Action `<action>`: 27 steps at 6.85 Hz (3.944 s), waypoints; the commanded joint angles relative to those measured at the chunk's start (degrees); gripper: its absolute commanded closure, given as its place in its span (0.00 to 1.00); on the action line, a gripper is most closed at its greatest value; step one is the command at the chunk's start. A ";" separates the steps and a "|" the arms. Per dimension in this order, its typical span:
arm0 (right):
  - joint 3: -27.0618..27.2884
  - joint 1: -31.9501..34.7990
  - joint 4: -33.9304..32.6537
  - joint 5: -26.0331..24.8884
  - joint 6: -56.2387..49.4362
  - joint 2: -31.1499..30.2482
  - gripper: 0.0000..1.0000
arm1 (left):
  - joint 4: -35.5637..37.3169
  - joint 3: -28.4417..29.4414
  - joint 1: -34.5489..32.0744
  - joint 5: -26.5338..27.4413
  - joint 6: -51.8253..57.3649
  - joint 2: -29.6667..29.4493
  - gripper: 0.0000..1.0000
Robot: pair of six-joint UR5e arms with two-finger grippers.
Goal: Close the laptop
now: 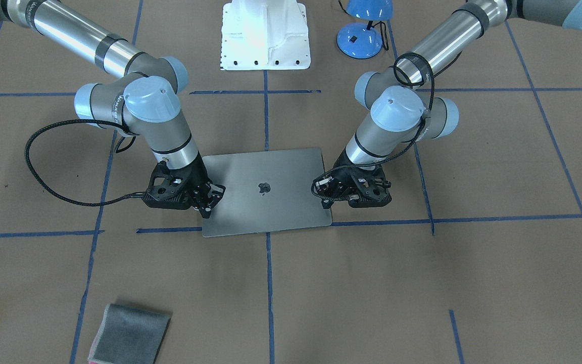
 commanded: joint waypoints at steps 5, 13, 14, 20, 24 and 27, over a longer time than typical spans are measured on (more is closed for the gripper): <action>9.48 12.92 -11.30 14.78 -20.14 -10.27 0.00 | 39.47 -16.55 -10.48 -10.26 24.25 3.37 0.01; 17.08 48.17 -25.32 31.48 -80.88 -38.33 0.00 | 48.71 -19.06 -46.36 -21.60 85.25 33.83 0.01; 16.65 48.18 -25.15 31.22 -80.19 -39.92 0.00 | 48.89 -19.05 -46.37 -21.51 85.16 35.79 0.01; 17.17 48.18 -24.54 31.13 -80.09 -42.05 0.00 | 48.10 -19.84 -46.54 -22.04 84.81 39.94 0.00; 17.35 48.18 -24.54 31.13 -80.09 -42.05 0.00 | 48.01 -20.28 -46.45 -13.42 84.72 39.24 0.01; 17.43 48.18 -24.54 31.13 -80.09 -42.05 0.00 | 48.01 -20.28 -46.37 -13.42 84.81 39.33 0.01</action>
